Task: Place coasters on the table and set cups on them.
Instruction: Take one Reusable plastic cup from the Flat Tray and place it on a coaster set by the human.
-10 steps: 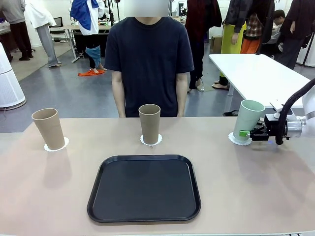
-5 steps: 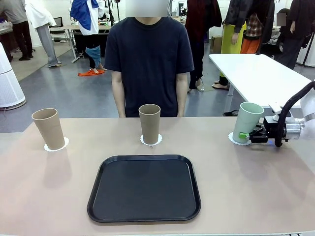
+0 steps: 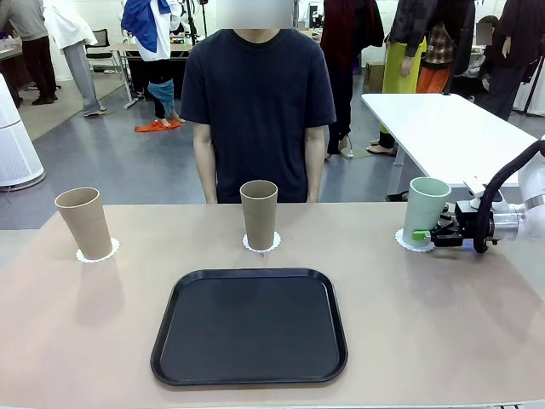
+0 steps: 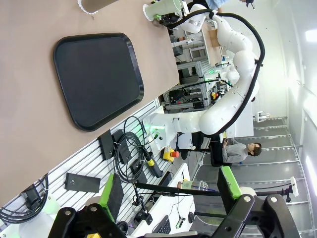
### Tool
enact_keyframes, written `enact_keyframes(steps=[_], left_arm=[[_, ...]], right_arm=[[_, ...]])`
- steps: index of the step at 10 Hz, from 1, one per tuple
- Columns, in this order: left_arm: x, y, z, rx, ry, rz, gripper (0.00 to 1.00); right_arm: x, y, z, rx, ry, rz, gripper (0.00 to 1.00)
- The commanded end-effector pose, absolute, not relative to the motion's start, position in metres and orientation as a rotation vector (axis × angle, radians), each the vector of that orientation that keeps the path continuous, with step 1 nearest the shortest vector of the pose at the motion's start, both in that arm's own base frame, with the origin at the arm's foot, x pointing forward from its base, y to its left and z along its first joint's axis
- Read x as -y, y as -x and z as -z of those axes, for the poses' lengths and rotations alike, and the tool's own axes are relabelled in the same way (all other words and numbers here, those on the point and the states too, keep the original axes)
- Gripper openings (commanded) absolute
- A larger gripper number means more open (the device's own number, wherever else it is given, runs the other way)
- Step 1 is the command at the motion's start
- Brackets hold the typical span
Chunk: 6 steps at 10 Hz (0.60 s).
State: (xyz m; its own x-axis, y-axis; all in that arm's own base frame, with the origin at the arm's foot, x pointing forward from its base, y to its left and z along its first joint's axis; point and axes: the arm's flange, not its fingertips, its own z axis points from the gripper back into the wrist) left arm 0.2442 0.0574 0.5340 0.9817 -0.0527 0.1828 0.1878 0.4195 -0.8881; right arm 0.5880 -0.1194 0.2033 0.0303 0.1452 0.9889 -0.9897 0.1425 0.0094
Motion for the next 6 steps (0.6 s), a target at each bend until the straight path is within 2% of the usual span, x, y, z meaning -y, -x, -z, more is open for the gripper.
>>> enact_keyframes(steps=[1,6], left_arm=[[-0.0552,-0.2442,-0.5363,0.136,1.135,0.134,1.00],[-0.0552,-0.2442,-0.5363,0.136,1.135,0.134,1.00]], right_arm=[[0.1183,-0.5930,-0.2065,1.130,-1.007,-1.165,1.00],[0.1189,-0.5902,-0.2064,1.121,-0.994,-1.166,1.00]])
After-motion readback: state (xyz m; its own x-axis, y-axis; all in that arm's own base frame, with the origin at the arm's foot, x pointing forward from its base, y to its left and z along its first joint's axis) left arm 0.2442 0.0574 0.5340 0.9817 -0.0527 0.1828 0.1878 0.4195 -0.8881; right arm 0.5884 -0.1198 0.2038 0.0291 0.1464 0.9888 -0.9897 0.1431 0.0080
